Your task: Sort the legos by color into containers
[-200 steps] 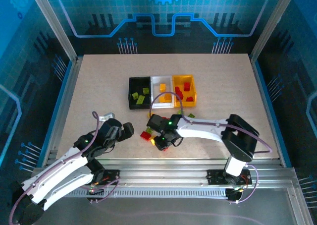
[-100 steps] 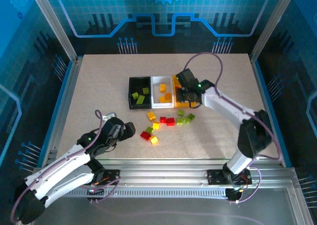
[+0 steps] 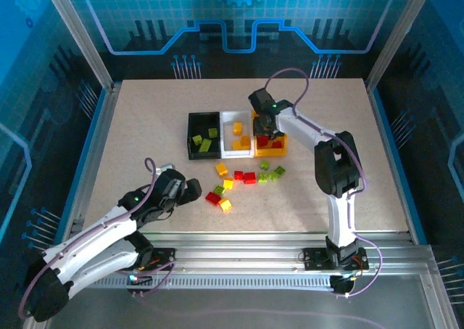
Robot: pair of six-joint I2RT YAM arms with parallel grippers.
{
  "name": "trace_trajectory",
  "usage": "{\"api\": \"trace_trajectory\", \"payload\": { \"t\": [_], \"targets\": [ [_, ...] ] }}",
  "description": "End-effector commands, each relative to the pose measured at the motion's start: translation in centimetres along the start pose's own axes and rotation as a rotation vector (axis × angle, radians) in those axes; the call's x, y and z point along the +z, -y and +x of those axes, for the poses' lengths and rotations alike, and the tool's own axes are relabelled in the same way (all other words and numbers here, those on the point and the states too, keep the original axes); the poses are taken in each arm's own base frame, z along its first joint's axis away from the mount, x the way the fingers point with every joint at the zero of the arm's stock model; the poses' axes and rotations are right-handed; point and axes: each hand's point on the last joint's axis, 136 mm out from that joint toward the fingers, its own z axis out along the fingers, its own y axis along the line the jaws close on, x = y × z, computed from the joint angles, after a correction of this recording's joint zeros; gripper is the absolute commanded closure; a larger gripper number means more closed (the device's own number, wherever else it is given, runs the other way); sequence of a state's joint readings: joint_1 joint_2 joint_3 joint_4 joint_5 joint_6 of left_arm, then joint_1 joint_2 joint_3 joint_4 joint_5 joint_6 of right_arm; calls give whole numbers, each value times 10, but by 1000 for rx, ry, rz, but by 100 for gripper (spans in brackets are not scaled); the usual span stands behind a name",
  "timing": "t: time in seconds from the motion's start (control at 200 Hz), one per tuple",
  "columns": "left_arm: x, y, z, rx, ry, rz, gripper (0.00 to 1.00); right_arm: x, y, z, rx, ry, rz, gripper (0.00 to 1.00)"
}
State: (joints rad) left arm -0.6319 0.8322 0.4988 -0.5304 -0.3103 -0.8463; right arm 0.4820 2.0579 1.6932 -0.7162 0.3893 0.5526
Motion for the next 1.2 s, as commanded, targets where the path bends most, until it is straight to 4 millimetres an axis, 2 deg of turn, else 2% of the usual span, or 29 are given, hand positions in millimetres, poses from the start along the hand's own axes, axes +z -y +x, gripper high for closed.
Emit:
{"api": "trace_trajectory", "payload": {
  "t": [0.0, 0.15, 0.245, 0.395, 0.495, 0.625, 0.705, 0.78, 1.051, 1.196],
  "targets": [
    [-2, 16, -7, 23, -4, 45, 1, -11, -2, -12, 34, 24, -23, 29],
    [7, 27, -4, 62, -41, 62, 1, -39, -11, -17, 32, 75, -84, 27],
    [17, 40, 1, 98, -87, 90, 1, -57, -18, -10, 23, 98, -129, 27],
    [40, 62, 14, 144, -203, 109, 30, -75, -21, 13, -3, 104, -161, 27],
    [54, 70, 23, 175, -255, 92, 30, -80, -13, 25, 14, 100, -169, 27],
    [62, 64, 32, 199, -281, 39, 29, -80, 1, 37, 34, 93, -160, 27],
    [62, 53, 37, 198, -294, -6, 35, -79, 8, 42, 46, 85, -156, 26],
    [59, 45, 41, 196, -300, -15, 37, -79, 12, 44, 59, 84, -156, 26],
    [60, 28, 60, 203, -357, -37, 42, -80, 16, 39, 87, 96, -160, 26],
    [64, 12, 60, 227, -373, -140, 46, -85, 17, 37, 94, 108, -165, 26]
  ]
}}
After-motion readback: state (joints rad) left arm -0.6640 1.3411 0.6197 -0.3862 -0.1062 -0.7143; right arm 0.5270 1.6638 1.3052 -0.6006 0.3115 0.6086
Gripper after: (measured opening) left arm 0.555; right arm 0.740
